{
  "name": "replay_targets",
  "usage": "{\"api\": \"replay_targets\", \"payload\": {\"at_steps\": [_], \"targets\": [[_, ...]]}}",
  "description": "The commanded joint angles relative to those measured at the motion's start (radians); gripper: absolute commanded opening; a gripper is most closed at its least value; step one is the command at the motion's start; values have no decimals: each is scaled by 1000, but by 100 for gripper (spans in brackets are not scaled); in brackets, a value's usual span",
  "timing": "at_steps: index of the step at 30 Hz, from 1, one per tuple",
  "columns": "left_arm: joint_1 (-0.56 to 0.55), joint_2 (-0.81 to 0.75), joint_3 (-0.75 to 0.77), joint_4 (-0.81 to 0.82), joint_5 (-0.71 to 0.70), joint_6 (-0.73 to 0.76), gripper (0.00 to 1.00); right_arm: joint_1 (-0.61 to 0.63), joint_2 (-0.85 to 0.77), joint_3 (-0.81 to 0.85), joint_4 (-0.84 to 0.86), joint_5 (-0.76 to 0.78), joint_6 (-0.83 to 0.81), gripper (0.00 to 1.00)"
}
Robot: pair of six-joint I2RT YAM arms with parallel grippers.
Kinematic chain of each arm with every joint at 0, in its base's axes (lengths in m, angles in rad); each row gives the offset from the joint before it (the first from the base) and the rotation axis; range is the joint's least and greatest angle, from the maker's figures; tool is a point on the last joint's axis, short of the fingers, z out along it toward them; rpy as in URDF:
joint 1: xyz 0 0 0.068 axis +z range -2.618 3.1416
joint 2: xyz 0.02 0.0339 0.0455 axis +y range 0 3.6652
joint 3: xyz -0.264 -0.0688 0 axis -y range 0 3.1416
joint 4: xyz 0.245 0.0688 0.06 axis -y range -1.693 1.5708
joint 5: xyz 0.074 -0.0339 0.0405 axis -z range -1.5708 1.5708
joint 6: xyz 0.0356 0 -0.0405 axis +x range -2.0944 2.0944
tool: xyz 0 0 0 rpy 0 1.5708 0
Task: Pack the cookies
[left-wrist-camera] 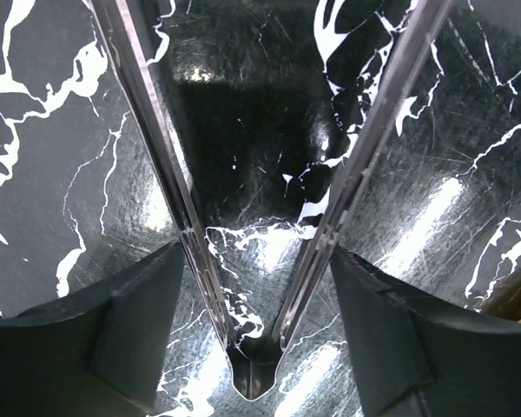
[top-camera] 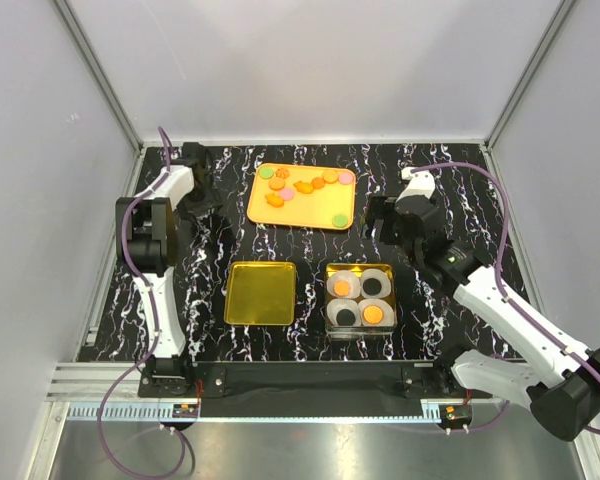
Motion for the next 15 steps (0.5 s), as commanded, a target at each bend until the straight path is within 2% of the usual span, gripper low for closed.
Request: {"api": "replay_targets", "payload": {"at_steps": [1,5,8,11,15], "targets": [[0,-39,13,27,-30,5,78,-2,7,25,9,-10,3,100],[1,-100,6,32,-32,10,87,0,13,28,9,-12,3,100],[1,-177,-4,34,-24,15,90,-2,22,31,9,-18,3,100],[-5,-295,-76,63,-24,4,90,-2,25,34,6,-21,1,100],[-34,-510,-266,121,-1,-24,89,0,35,34,9,-33,4,100]]}}
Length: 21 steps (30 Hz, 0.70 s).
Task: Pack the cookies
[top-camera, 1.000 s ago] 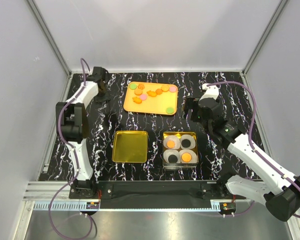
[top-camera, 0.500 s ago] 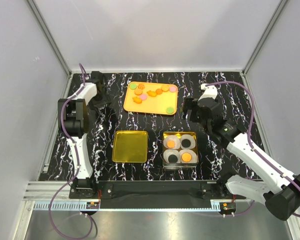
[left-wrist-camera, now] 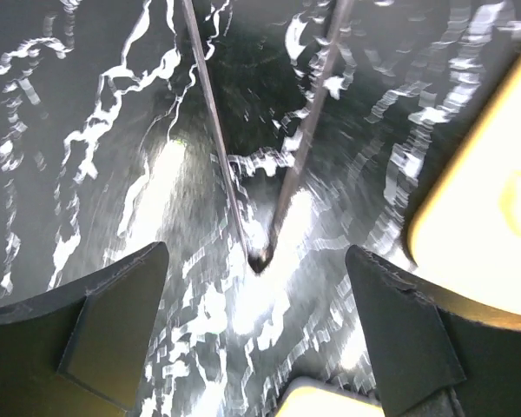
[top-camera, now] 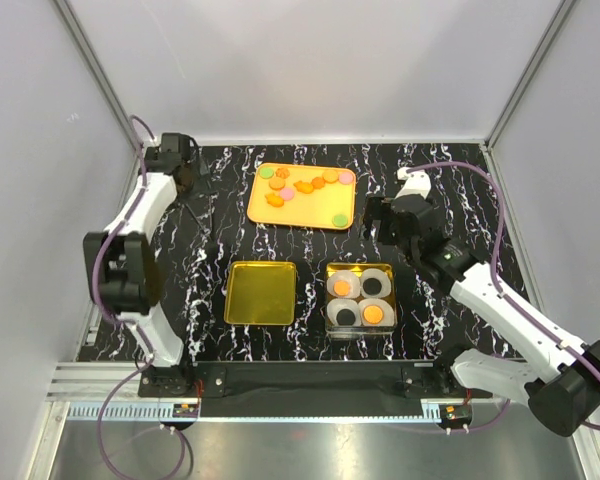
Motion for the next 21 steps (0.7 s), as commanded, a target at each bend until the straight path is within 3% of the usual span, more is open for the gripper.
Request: {"api": "replay_targets", "payload": {"at_steps": [1,6,11,18,21], "targets": [[-30,-199,-128,85,13,-26,88,0,12,34,16,-31,6,100],[-108,-384,-320,106,73,-65,87,1,55,38,35,-168,6,98],[-126,-535,-430,131,183,-102,87,26,210,66,39,-321,93,81],[-134,-671,-394,56,223,-58,88,170,457,143,74,-260,247,52],[-134,-711,-400,57,274,-56,88,223,558,188,61,-226,288,47]]}}
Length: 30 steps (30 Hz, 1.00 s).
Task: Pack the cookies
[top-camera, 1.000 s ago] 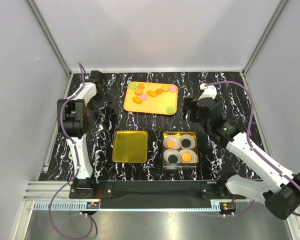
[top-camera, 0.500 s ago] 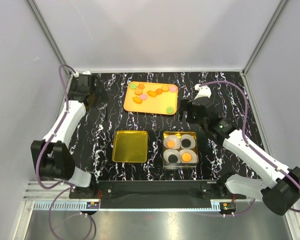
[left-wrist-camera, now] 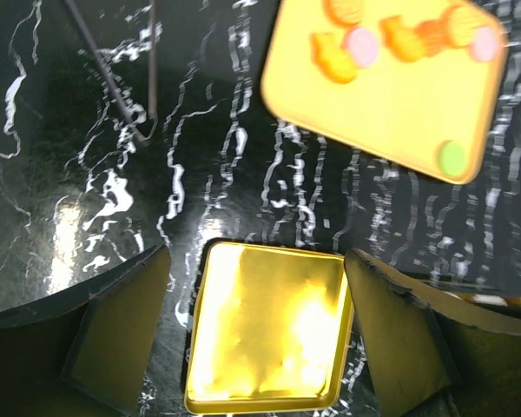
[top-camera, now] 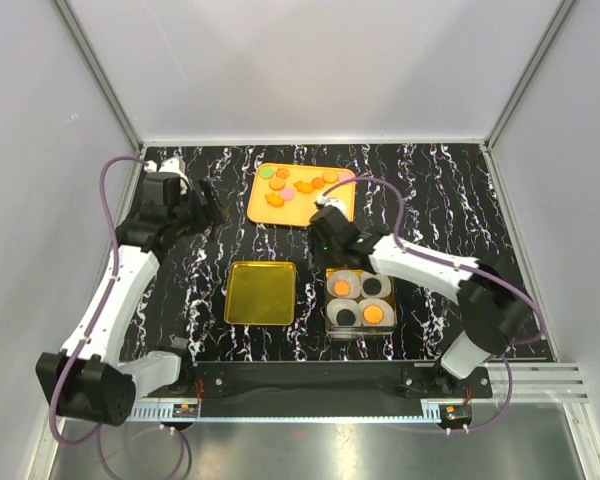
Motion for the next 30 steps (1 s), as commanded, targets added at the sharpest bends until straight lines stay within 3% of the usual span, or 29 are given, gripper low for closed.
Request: {"api": "replay_targets", "payload": {"at_steps": [1,10,22,25,28,29,30], "targets": [[-1,-57,31,15,102,15,88,58,93,87,20,36,91,47],[-1,-148,-23,42,214,35,88,142,299,191,-24,70,227,32],[-1,-221,-115,88,278,15,88,180,400,239,-89,125,292,32],[-1,-231,-136,101,281,5,88,180,430,253,-75,108,282,27],[-1,-228,-159,113,288,-1,88,174,436,266,-75,105,264,15],[-1,-225,-168,121,294,-4,88,171,434,274,-73,102,252,4],[-1,-218,-182,125,297,-5,88,155,425,276,-72,96,247,0]]}}
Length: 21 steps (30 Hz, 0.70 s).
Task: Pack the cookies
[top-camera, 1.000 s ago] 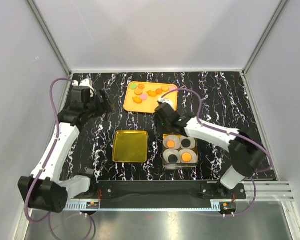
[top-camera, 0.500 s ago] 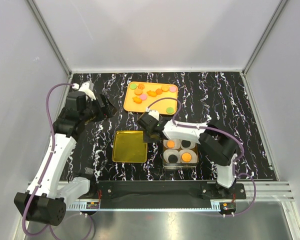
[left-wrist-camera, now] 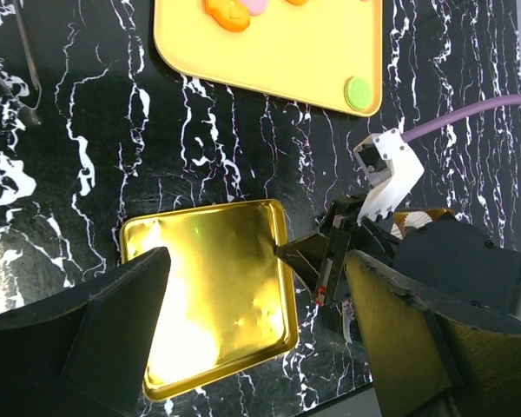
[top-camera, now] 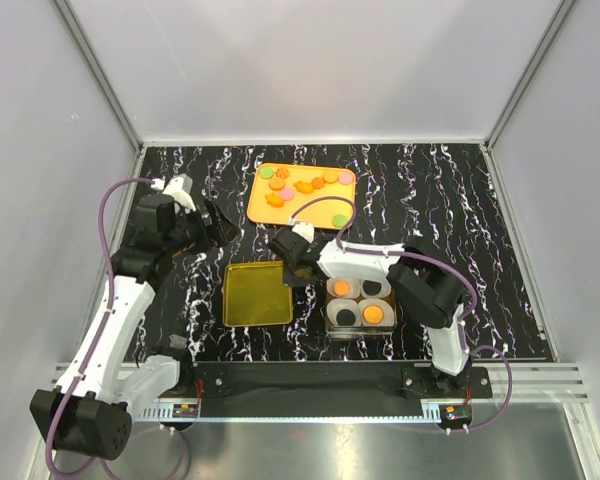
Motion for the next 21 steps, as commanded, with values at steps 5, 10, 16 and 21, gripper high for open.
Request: {"api": "replay_targets", "payload": {"at_steps": [5,10,16,21], "targets": [[-1,15,-58,100,57,-29,88,-83,-52,28,21,-56,-66,0],[-1,32,-72,106,71,-30,88,-150,-123,26,19,-139,-112,0],[-1,67,-96,105,34,-33,88,-216,-204,23,11,-212,-156,0],[-3,104,-115,143,69,-47,88,-256,-252,23,-9,-249,-182,0]]}}
